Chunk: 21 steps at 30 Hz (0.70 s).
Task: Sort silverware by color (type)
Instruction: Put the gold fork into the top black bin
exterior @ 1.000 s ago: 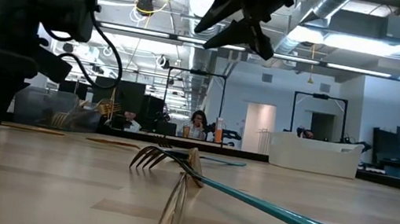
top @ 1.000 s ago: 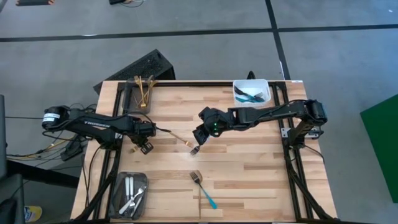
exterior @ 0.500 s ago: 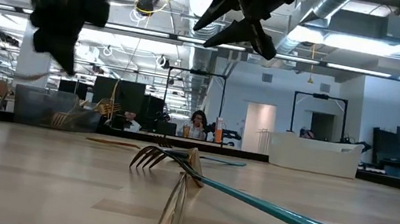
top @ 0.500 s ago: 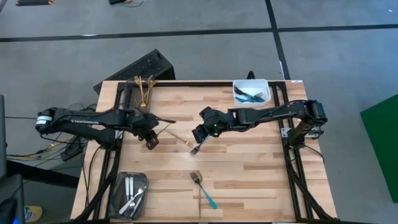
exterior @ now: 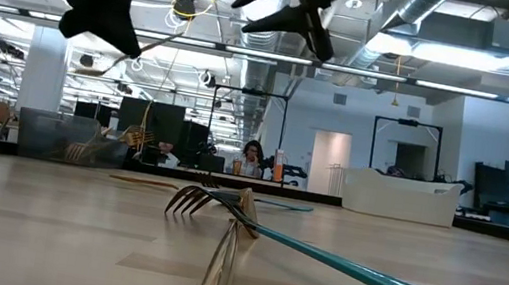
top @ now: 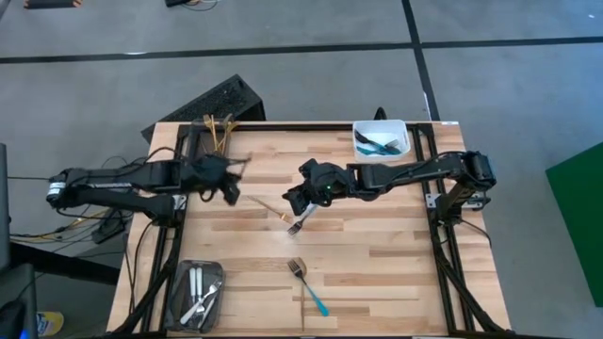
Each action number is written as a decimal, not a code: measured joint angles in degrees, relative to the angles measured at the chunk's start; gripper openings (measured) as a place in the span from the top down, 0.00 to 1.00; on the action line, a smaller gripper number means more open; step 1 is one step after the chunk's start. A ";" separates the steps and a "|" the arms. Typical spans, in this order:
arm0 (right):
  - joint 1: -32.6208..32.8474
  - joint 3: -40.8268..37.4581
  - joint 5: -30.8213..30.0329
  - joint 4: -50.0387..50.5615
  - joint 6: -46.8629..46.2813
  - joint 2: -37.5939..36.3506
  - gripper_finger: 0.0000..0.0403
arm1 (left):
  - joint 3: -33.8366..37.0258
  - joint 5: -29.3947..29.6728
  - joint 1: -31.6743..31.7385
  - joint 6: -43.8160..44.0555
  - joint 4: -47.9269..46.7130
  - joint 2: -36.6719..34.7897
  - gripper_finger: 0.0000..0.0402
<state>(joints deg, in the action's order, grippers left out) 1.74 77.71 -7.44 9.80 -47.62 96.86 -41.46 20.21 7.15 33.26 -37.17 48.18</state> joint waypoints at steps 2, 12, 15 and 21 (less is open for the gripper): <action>-0.19 0.00 0.13 -0.14 0.09 0.00 0.59 | 0.00 3.04 3.20 -0.11 0.42 -0.30 0.99; -1.14 0.00 3.15 0.22 5.09 0.00 0.59 | -0.02 1.15 28.44 -4.66 0.96 4.04 0.99; -1.54 0.00 3.30 0.62 5.89 0.00 0.59 | -0.02 -0.57 34.96 -4.92 1.09 6.64 0.99; -2.95 0.00 3.36 3.34 7.81 -0.02 0.59 | -0.02 -3.46 43.99 -5.01 2.72 10.95 0.98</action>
<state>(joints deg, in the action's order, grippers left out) -1.21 77.71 -4.08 13.14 -39.81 96.84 -41.47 16.75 51.14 28.25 -34.46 59.13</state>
